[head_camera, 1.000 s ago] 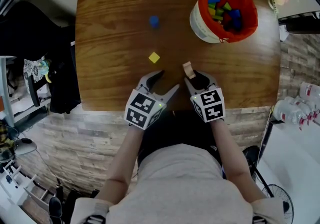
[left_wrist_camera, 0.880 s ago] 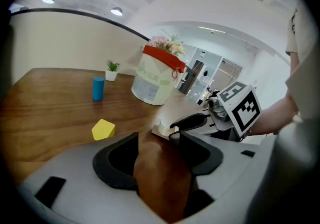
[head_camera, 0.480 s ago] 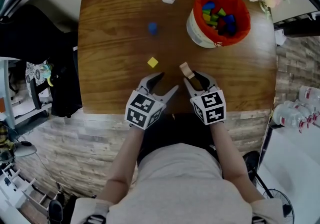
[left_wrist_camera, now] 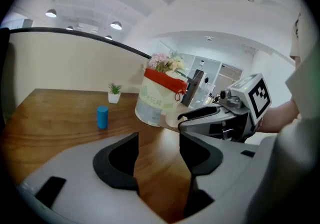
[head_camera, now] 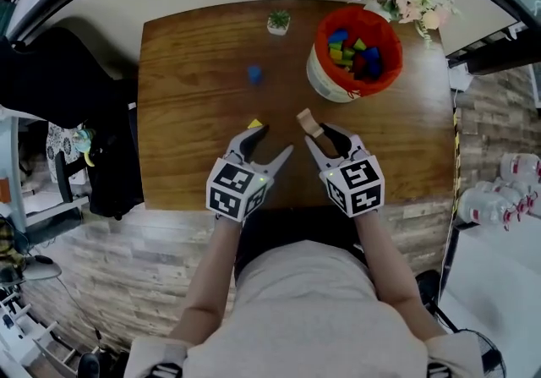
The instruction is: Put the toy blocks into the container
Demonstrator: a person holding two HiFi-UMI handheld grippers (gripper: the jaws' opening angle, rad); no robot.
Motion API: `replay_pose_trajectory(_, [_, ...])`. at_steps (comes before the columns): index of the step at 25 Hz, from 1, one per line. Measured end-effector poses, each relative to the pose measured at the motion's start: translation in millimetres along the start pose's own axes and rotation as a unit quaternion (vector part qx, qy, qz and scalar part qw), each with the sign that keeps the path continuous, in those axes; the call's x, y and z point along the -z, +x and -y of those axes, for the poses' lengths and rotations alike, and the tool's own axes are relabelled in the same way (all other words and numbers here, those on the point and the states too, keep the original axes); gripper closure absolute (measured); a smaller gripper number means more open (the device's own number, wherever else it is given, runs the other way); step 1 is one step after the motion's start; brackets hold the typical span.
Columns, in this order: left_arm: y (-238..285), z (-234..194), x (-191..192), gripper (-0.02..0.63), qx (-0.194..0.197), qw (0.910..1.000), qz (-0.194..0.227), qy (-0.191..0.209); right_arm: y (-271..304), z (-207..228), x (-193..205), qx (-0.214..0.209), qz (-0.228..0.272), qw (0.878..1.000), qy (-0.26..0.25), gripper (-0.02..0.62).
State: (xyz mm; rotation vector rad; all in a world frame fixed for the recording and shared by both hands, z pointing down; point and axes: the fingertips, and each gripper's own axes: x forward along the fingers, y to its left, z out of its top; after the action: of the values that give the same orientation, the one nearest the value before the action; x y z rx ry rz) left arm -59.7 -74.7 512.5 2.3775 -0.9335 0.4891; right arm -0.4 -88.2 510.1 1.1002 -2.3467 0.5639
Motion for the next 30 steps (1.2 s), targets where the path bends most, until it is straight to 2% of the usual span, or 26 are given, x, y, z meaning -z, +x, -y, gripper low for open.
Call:
replay_pose_trajectory(3, [-0.7,0.5,-13.4,0.351,0.0,0.9999,0.014,0.005,-4.9,-2.4,-21.4,-0.015,0.021,1.0,0.007,0.44])
replay_pose_trajectory(12, [-8.9,-4.4,-62.2,0.357,-0.015,0.9971,0.075,0.005,-27.7,4.5,-84.4,-0.022,0.092,0.995,-0.018,0.44])
replay_pose_trajectory(18, [-17.6,-3.4,-97.6,0.374,-0.012,0.9929,0.118,-0.001,-43.7,12.5,-115.9,-0.009,0.131,0.991,-0.037,0.44])
replay_pose_trajectory(22, [-20.4,-0.7,-113.7,0.383,-0.014,0.9915,0.128,0.013,-53.8,19.5,-128.5,0.012,0.146,0.987,-0.06,0.44])
replay_pose_trajectory(30, [-9.7,11.8,-129.9,0.39,-0.001,0.9912,0.127,0.036,-67.9,52.8,-142.9,0.043,0.172,0.983,-0.049,0.44])
